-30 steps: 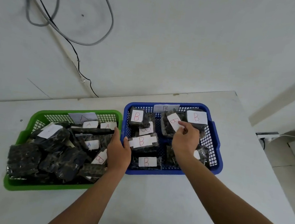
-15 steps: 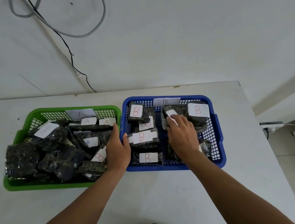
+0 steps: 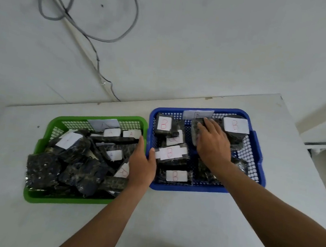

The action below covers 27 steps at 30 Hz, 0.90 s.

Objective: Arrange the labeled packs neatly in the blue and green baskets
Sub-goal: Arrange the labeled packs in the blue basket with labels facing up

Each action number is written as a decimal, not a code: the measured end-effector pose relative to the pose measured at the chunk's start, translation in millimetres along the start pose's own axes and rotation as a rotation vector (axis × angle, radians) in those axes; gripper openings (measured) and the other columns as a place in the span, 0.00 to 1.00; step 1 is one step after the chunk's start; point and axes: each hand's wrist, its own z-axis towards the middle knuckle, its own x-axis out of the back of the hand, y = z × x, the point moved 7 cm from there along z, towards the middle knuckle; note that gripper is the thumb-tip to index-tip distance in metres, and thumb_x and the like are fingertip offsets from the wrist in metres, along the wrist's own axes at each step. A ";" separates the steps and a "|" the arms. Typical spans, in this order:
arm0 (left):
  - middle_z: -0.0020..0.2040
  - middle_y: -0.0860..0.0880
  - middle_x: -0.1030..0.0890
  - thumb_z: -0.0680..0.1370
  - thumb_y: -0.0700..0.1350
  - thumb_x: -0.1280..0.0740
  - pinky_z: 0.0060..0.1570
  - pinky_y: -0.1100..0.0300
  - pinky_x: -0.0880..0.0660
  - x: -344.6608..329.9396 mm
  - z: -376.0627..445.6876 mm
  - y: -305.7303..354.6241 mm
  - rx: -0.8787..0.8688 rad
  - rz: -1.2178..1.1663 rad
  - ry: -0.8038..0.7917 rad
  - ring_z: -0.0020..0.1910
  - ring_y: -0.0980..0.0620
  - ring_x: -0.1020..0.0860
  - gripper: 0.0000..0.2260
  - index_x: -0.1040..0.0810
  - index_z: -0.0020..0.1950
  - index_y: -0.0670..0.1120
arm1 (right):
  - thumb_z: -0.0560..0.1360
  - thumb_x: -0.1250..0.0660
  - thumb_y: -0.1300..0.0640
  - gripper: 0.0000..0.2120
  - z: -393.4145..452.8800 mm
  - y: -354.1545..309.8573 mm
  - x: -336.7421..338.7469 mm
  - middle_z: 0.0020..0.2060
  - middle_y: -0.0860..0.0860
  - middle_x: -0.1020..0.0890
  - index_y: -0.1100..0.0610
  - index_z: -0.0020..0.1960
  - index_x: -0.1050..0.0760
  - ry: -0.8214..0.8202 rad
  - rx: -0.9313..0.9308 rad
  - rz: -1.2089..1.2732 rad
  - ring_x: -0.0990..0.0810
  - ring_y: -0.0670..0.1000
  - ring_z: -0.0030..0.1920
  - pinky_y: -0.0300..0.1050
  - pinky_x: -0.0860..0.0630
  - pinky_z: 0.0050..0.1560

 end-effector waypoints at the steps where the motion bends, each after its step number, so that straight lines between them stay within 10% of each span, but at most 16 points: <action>1: 0.77 0.46 0.34 0.83 0.48 0.39 0.74 0.55 0.40 5.4 1.4 3.1 -0.001 0.001 -0.012 0.76 0.48 0.36 0.27 0.43 0.80 0.46 | 0.79 0.36 0.53 0.20 -0.3 -8.0 4.5 0.72 0.56 0.27 0.55 0.70 0.29 0.041 0.041 0.011 0.33 0.57 0.74 0.57 0.34 0.72; 14: 0.69 0.46 0.24 0.80 0.50 0.34 0.70 0.49 0.31 191.0 62.8 15.9 -0.400 0.505 0.119 0.69 0.48 0.28 0.19 0.23 0.69 0.44 | 0.81 0.38 0.46 0.23 24.4 -188.3 5.7 0.71 0.56 0.26 0.54 0.73 0.29 0.015 0.321 0.250 0.32 0.58 0.73 0.57 0.36 0.73; 27: 0.68 0.50 0.23 0.82 0.55 0.39 0.67 0.50 0.28 252.7 65.1 -92.7 -0.273 0.437 -0.037 0.68 0.50 0.27 0.19 0.23 0.69 0.48 | 0.81 0.39 0.41 0.24 18.7 -333.4 -47.0 0.68 0.52 0.23 0.53 0.72 0.28 -0.440 0.324 0.494 0.24 0.53 0.63 0.49 0.27 0.62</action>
